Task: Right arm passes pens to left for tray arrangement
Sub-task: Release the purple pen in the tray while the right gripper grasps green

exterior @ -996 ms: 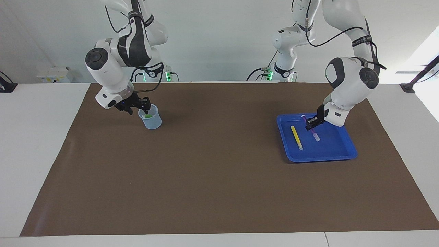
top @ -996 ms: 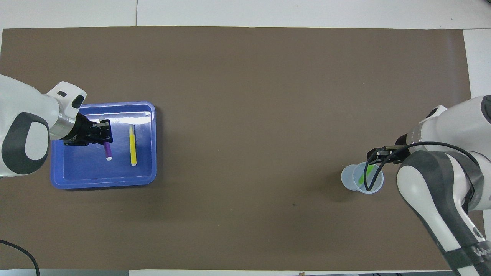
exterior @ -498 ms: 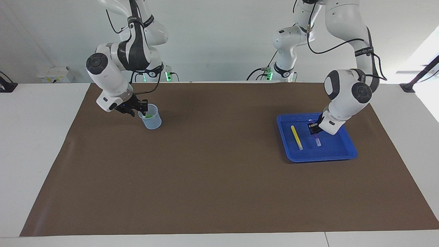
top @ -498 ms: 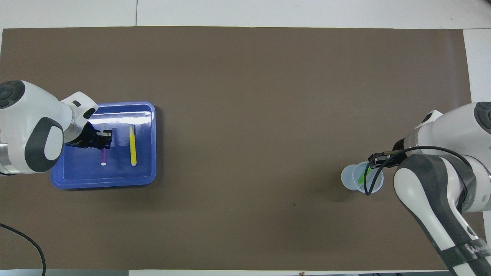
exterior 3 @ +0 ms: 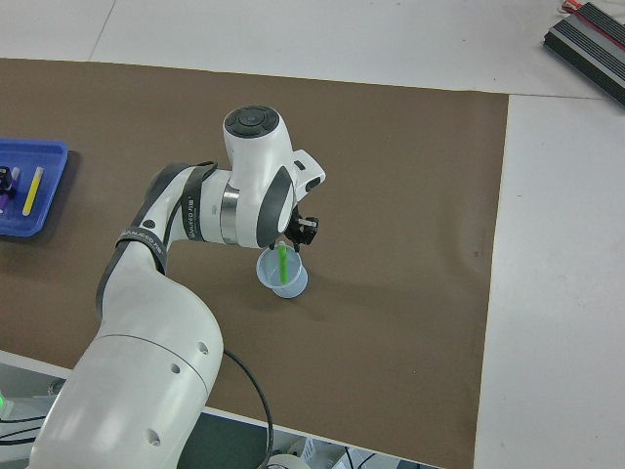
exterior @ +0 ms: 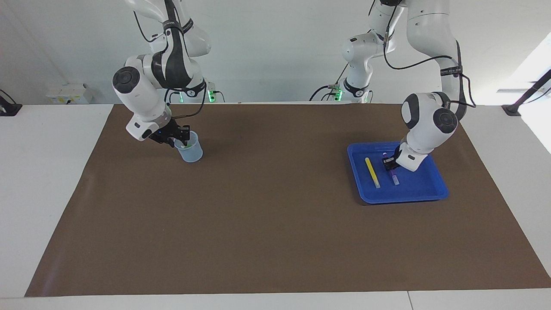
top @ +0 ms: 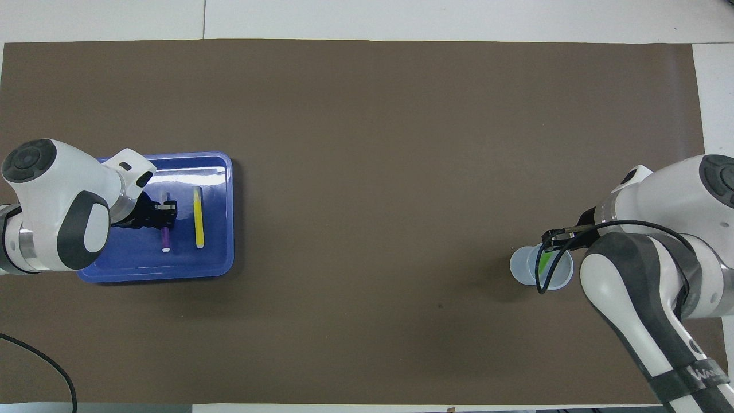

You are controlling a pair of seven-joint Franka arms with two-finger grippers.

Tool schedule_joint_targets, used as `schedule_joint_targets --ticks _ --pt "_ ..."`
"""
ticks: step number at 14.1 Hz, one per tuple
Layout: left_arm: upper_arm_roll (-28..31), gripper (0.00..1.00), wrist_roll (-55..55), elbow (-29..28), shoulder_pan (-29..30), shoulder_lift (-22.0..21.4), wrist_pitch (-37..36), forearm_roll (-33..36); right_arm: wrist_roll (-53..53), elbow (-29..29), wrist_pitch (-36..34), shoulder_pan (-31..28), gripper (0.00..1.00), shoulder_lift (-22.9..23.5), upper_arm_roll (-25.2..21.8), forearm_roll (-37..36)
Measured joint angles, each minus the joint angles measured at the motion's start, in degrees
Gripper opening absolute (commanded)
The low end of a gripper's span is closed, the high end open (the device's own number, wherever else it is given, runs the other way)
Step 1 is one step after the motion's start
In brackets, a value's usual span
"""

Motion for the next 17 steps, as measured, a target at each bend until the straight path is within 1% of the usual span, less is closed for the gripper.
schedule_joint_targets --ticks 1,2,3,4,10,13,14,15,17 --pt "0.0 0.99 0.0 0.0 0.1 0.0 0.0 0.0 0.0 0.0 0.0 0.0 0.52 0.0 0.0 0.0" --pt "0.0 1.00 0.0 0.0 0.1 0.0 0.0 0.0 -0.1 0.0 0.0 0.1 0.51 0.0 0.0 0.0" --pt "0.0 1.00 0.0 0.0 0.1 0.0 0.0 0.0 -0.2 0.0 0.0 0.1 0.47 0.0 0.1 0.0" --pt "0.0 1.00 0.0 0.0 0.1 0.0 0.0 0.0 -0.8 0.0 0.0 0.1 0.44 0.0 0.1 0.0" --pt "0.0 1.00 0.0 0.0 0.1 0.0 0.4 0.0 -2.1 -0.7 1.6 0.2 0.43 0.1 0.2 0.2" --pt "-0.1 1.00 0.0 0.6 0.1 0.0 0.4 0.0 -2.1 -0.8 3.5 1.7 0.43 0.2 0.2 0.3" --pt "-0.2 1.00 0.0 1.7 -0.1 0.0 -0.9 0.0 -2.1 -1.0 3.6 2.0 0.43 0.2 0.2 0.5" --pt "-0.4 1.00 0.0 3.9 -0.4 0.0 -3.8 -0.1 -2.1 -1.2 3.6 2.2 0.43 0.2 0.2 0.8" --pt "-0.7 1.00 -0.8 9.6 -1.8 -0.1 -10.4 -2.7 -2.1 -1.3 3.7 2.2 0.43 0.2 0.1 0.9"
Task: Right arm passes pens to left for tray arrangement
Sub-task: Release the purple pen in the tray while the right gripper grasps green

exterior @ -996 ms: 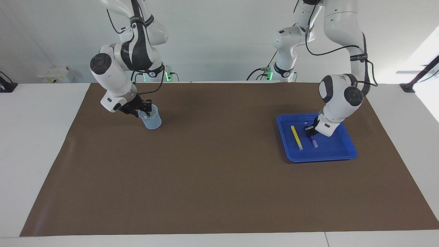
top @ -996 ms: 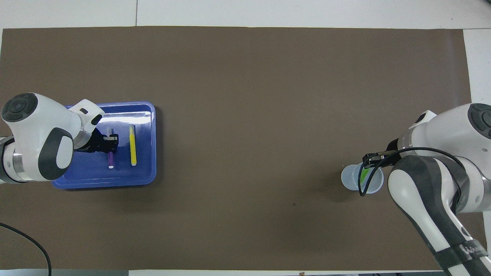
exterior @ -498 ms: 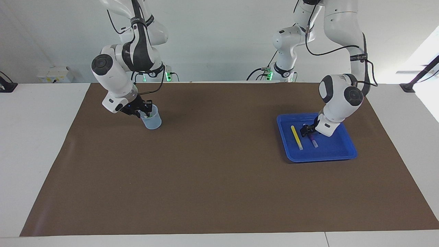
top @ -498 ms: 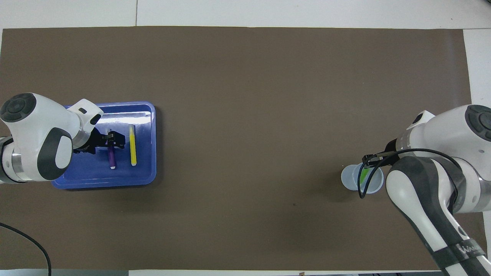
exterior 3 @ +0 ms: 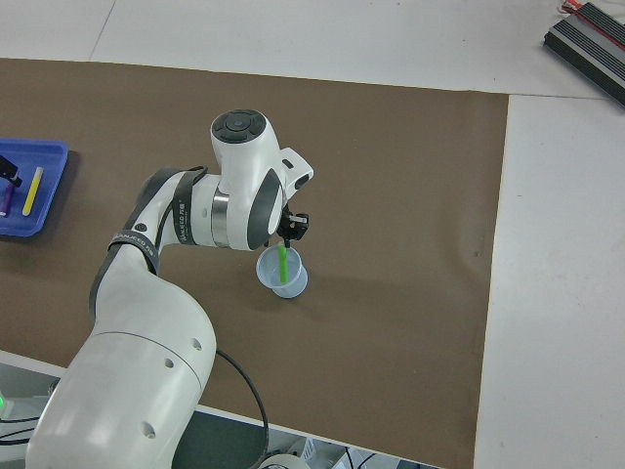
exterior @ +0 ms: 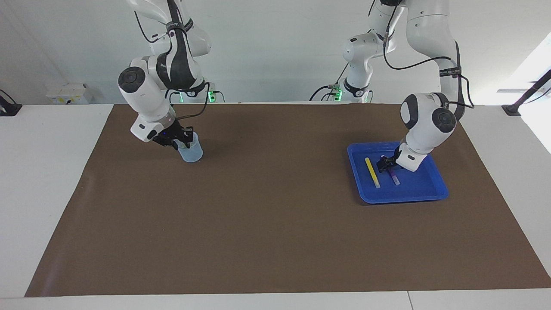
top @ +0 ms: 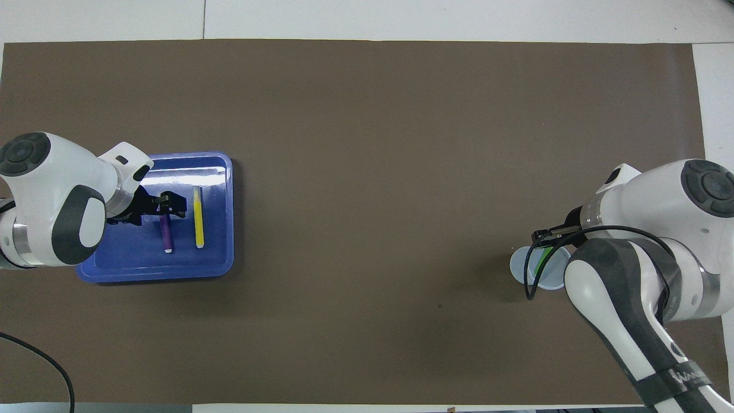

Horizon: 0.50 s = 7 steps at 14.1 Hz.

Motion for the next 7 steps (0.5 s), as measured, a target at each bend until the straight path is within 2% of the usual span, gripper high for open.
schedule_joint_targets --ticks 2,3,7 --pt "-0.3 1.00 -3.7 5.3 -1.8 -0.2 -5.9 -2.3 0.0 0.0 0.1 -0.2 0.43 0.0 -0.1 0.0" --pt "-0.5 1.00 -6.4 7.5 -2.6 -0.3 -8.5 -3.7 0.0 0.0 0.1 -0.3 0.37 0.0 -0.1 0.0" --pt "-2.0 1.00 -21.2 14.6 -4.7 -1.2 -15.1 -12.7 0.0 -0.2 0.1 -0.4 0.00 0.0 -0.1 0.0"
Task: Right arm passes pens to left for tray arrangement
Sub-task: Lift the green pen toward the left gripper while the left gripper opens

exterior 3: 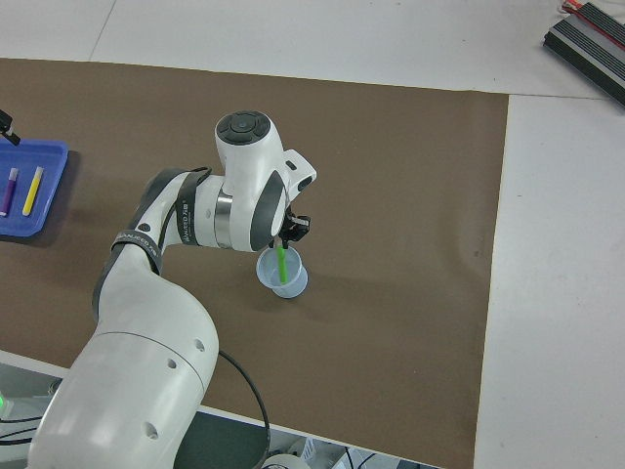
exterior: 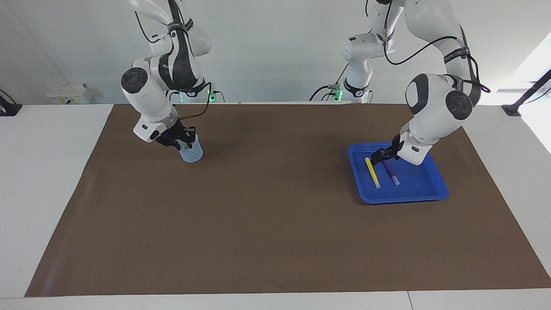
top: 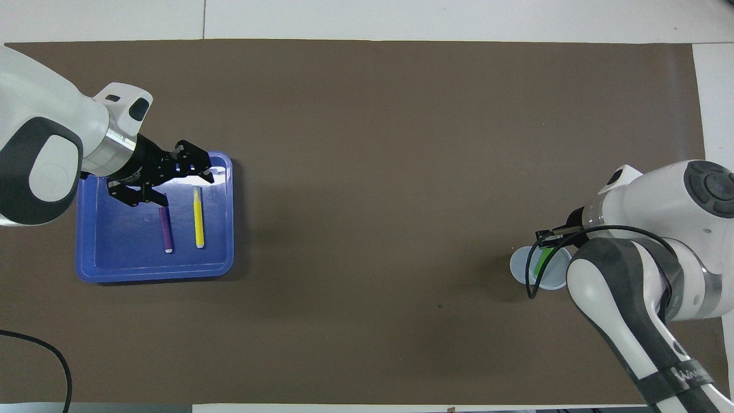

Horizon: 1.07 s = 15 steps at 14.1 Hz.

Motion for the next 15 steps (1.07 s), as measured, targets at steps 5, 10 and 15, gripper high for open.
schedule_joint_targets --ticks 5,10,15 --pt "-3.0 1.00 -21.2 0.9 -0.2 -4.5 -0.6 -14.1 0.0 0.1 -0.4 -0.1 0.00 0.0 0.0 0.0" --pt "-4.3 1.00 -32.9 -1.3 -1.0 -7.6 0.2 -24.9 0.0 12.7 -15.3 -1.2 0.00 -0.1 -0.4 0.0" --pt "-4.6 1.00 -42.5 -6.6 -4.1 -10.8 7.9 -30.9 10.2 27.2 -23.2 -0.8 0.00 -0.5 0.4 9.8"
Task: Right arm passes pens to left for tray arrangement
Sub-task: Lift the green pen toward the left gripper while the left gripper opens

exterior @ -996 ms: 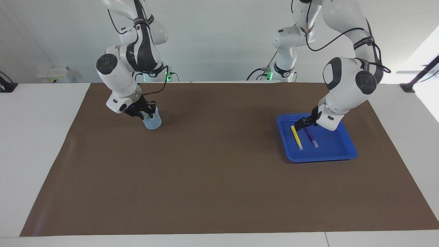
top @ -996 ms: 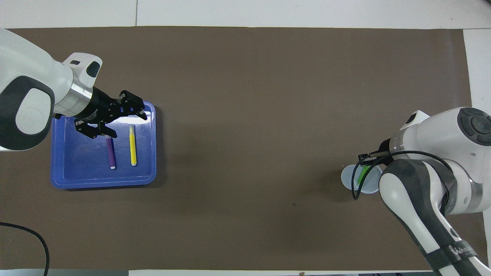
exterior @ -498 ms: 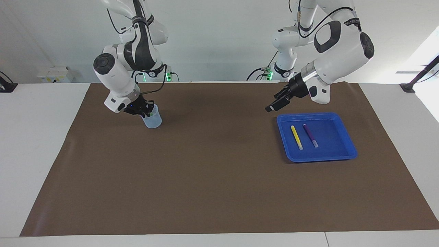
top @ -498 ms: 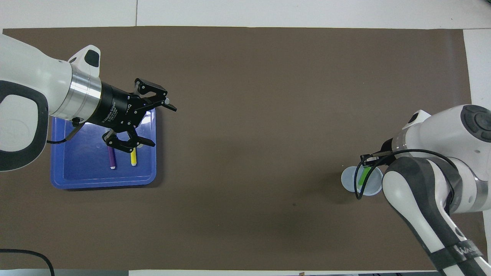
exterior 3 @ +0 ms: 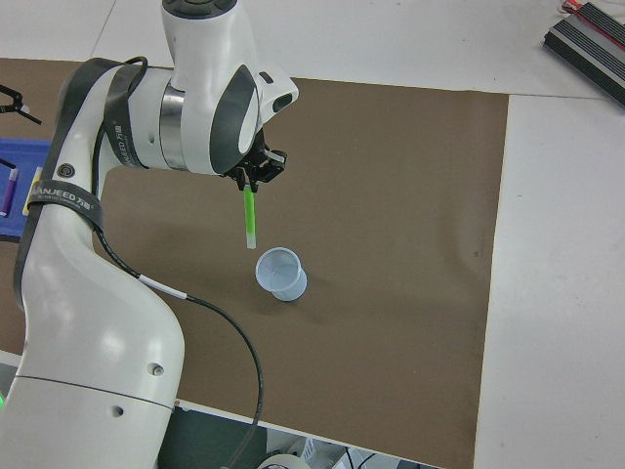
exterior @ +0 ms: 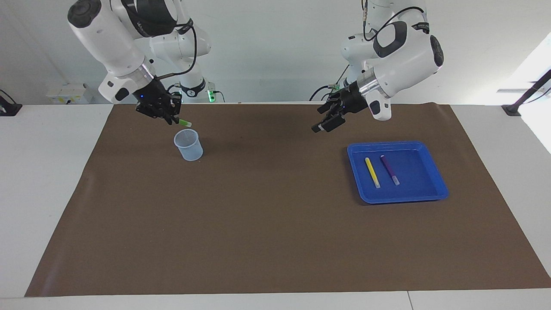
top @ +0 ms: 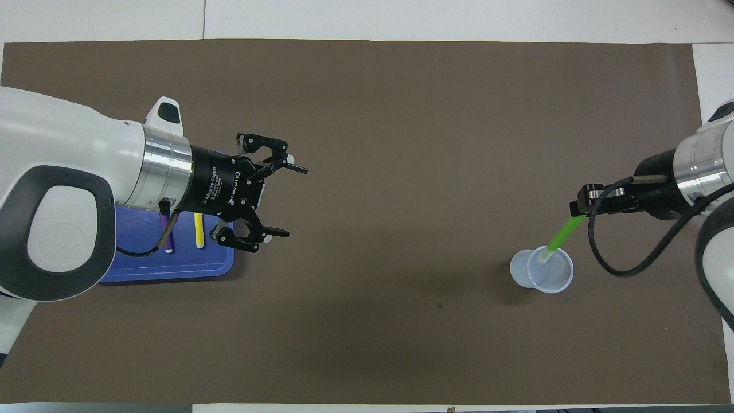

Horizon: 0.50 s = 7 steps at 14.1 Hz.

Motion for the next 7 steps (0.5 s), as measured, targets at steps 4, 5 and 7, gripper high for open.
schedule_joint_targets --ticks 4,5,7 --pt "0.2 1.00 -6.8 -0.4 0.0 -0.3 2.5 -0.7 20.7 -1.0 12.7 7.6 0.00 0.8 0.5 6.0" --pt "0.2 1.00 -8.2 -0.4 0.0 -0.3 2.9 -0.8 26.9 -1.8 16.6 11.0 0.00 1.0 0.7 6.0" --pt "0.2 1.00 -11.7 -0.4 0.0 -0.3 3.3 -0.8 37.5 -3.4 23.4 17.5 0.00 1.0 0.9 6.0"
